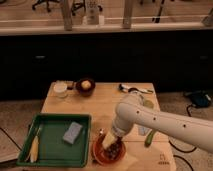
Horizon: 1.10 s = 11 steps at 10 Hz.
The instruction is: Place grapes in red bowl
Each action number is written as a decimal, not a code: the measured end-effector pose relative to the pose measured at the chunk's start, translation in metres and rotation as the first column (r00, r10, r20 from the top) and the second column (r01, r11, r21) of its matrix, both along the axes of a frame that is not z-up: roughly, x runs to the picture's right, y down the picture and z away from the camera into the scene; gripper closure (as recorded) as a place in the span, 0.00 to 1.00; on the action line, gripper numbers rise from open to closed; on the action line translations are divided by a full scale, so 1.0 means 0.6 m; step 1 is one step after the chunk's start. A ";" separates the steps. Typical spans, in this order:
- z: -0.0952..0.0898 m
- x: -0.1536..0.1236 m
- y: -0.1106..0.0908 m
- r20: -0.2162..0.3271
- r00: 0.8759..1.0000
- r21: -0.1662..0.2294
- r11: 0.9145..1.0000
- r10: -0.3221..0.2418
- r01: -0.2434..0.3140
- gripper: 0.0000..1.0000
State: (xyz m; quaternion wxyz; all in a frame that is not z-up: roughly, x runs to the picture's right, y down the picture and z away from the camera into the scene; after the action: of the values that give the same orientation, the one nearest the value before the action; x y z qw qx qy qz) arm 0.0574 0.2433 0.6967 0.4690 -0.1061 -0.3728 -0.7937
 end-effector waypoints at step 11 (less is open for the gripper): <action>0.000 -0.005 -0.008 0.004 1.000 0.003 1.000 0.000 0.000 0.20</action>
State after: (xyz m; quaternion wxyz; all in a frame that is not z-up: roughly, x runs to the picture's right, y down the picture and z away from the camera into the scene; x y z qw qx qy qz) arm 0.0544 0.2388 0.6965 0.4684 -0.1039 -0.3724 -0.7945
